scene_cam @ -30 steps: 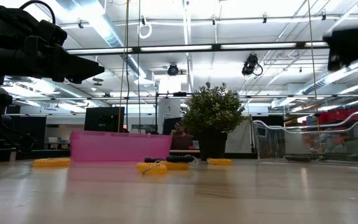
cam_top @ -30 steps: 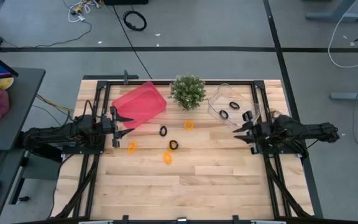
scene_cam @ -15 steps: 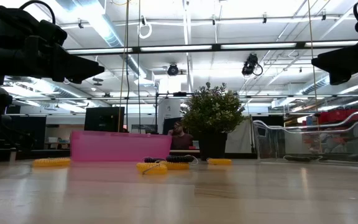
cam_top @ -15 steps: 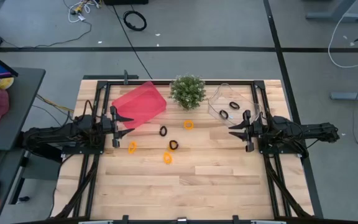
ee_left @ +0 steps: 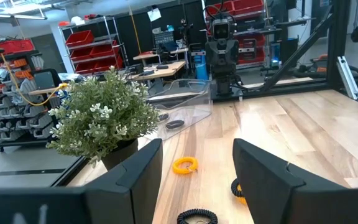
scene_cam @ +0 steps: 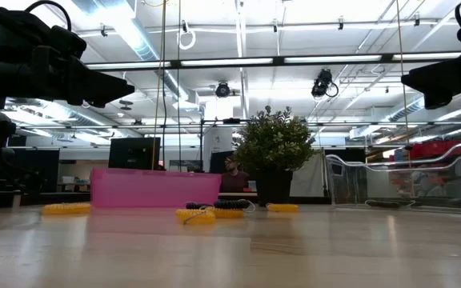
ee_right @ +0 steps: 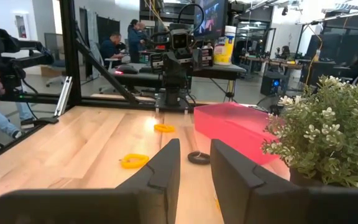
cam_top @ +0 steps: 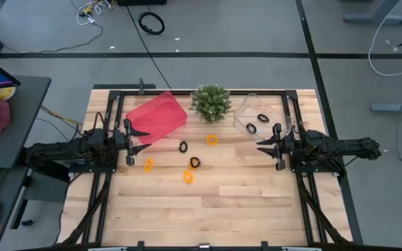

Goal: Sort spring keychains
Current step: Put the yellow spring keychain into the pink bin

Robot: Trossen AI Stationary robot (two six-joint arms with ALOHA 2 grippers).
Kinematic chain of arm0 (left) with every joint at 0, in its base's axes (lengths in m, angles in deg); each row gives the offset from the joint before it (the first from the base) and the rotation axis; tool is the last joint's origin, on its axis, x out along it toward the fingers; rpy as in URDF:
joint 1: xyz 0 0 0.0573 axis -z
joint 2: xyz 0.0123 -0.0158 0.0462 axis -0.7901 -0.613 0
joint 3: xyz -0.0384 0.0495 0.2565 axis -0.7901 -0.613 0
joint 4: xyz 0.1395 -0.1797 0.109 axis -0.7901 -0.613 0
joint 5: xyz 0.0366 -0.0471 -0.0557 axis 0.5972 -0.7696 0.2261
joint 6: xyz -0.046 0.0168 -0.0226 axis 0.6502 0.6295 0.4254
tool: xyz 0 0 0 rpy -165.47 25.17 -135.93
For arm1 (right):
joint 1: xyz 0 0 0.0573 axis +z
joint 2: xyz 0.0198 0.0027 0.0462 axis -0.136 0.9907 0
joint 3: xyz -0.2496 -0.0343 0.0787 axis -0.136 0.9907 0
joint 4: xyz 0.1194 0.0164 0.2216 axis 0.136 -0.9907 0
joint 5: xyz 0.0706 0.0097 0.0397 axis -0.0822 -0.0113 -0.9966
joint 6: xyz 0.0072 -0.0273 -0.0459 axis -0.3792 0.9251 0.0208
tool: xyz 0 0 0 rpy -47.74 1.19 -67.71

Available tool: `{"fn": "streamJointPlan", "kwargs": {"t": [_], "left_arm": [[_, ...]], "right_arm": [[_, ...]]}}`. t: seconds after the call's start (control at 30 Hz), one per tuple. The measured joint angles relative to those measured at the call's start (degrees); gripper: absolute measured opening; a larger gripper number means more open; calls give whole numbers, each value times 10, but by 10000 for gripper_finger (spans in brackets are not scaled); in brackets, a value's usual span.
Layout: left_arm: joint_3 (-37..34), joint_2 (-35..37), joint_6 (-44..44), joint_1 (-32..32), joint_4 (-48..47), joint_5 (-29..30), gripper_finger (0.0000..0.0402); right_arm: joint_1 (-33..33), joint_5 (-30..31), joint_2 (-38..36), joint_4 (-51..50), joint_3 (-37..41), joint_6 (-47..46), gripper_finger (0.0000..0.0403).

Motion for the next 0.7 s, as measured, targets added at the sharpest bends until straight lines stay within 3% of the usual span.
{"fn": "streamJointPlan", "kwargs": {"t": [0.7], "left_arm": [[0,0,43,0,50,0,200]], "right_arm": [[0,0,0,0,0,0,93]]}}
